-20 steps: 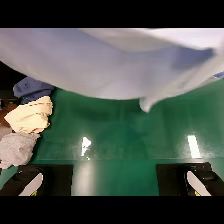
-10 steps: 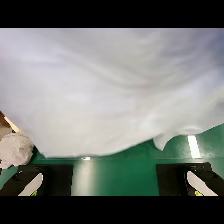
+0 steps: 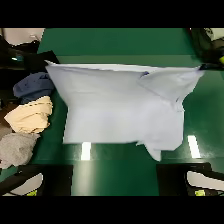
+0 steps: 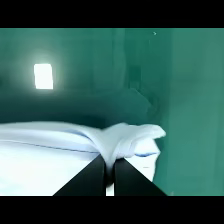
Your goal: Fold the shirts.
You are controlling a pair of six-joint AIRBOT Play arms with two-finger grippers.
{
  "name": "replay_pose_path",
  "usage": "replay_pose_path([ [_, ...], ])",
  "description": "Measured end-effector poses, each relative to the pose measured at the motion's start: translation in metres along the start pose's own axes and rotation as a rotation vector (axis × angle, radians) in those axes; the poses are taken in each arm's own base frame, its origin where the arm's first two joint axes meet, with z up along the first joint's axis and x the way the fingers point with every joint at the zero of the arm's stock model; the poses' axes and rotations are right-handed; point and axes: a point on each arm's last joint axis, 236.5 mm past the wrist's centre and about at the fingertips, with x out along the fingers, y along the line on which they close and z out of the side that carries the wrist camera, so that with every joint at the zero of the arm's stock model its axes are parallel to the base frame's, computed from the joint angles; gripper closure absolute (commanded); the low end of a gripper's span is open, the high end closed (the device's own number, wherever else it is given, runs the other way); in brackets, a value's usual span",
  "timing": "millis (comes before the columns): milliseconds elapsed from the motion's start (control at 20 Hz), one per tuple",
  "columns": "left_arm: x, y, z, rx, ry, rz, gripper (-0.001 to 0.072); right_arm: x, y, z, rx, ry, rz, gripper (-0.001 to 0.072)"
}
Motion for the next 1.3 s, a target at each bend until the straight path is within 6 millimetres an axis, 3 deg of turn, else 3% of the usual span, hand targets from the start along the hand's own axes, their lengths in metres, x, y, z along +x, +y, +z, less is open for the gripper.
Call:
replay_pose_path([
  [300,0.075,0.039,0.006,-0.049,-0.041,0.053,0.068,0.078,-0.003,0.044,0.008,-0.103,0.011,0.0692],
  [550,0.112,0.06,0.008,-0.071,-0.071,0.085,0.068,0.11,-0.004,0.078,0.013,-0.213,0.016,0.0693],
  [650,0.122,0.065,0.005,-0.071,-0.068,0.093,0.068,0.121,-0.005,0.081,0.015,-0.22,0.015,0.0692],
  [800,0.135,0.07,-0.008,-0.061,-0.02,0.097,0.068,0.14,-0.003,0.072,0.005,-0.166,0.011,0.0692],
  [1150,0.154,0.079,-0.085,-0.03,0.276,0.101,0.068,0.175,0.009,0.028,-0.029,0.036,0.004,0.0692],
  [1300,0.155,0.08,-0.105,-0.044,0.356,0.1,0.0679,0.18,0.009,0.009,-0.032,0.118,0.0,0.069],
])
